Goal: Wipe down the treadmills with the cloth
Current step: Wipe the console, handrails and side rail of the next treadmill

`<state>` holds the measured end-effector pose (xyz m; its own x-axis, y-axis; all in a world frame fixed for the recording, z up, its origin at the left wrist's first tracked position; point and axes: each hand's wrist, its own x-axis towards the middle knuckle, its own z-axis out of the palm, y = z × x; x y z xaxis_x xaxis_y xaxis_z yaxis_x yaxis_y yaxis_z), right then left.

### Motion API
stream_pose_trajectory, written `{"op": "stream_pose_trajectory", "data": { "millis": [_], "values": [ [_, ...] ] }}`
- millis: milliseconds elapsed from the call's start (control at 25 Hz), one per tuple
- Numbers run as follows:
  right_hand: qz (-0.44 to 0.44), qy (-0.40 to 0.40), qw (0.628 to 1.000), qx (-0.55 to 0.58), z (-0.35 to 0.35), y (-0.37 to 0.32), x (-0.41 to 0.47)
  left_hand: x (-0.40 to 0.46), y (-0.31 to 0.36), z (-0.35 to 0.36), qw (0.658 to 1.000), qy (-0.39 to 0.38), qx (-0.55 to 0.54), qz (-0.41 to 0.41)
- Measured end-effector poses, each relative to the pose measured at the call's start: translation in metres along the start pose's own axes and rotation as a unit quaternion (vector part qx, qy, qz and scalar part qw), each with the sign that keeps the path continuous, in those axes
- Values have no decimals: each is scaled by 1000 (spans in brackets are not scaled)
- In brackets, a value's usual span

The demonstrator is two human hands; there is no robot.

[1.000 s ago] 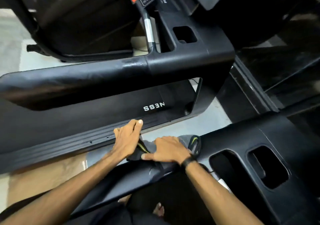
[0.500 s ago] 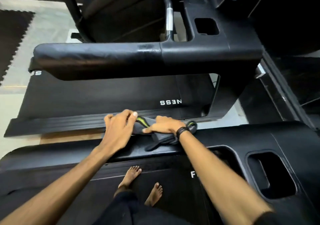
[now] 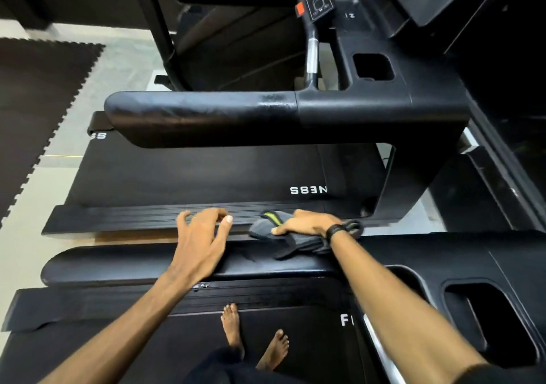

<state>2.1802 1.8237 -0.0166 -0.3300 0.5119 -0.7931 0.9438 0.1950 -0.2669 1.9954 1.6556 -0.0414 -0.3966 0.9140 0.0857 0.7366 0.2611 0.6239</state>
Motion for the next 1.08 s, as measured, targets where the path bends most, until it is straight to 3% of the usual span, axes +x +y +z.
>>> {"op": "stream_pose_trajectory", "data": {
  "millis": [120, 200, 280, 360, 440, 520, 600, 760, 800, 880, 1000, 1080],
  "values": [
    [-125, 129, 981, -67, 52, -47, -32, 3, -3, -1, 999, -8, 25, 23],
    [-185, 205, 956, -98, 78, -31, -74, 6, -6, -5, 999, 2, 19, 51],
    [-171, 201, 960, -90, 67, 6, -88, 4, -10, -8, 998, -3, 0, 63],
    [-66, 165, 982, -62, 37, 33, -67, 5, -16, -9, 999, -5, -18, 40],
    [44, 89, 995, -14, 6, 23, -29, 7, -19, -10, 999, -12, -21, 24],
    [64, 7, 998, 3, 5, -9, 5, 6, -17, -6, 999, -24, -9, 43],
    [1, 7, 1000, -20, 27, -48, 18, 7, -15, -5, 998, -29, -5, 51],
    [-185, 190, 962, -65, 75, -55, -62, 7, -18, -10, 999, 0, -35, 31],
    [-196, 196, 959, -62, 73, -36, -75, 7, -16, -10, 999, -5, -37, 35],
    [-137, 160, 976, -56, 47, 3, -67, 8, -16, -10, 999, -22, -43, 26],
    [27, 43, 999, 13, 4, 14, -11, 8, -15, -7, 999, -18, -29, 14],
    [20, -33, 999, 20, 4, -13, 23, 9, -15, -7, 1000, -16, -10, 8]
  ]
}}
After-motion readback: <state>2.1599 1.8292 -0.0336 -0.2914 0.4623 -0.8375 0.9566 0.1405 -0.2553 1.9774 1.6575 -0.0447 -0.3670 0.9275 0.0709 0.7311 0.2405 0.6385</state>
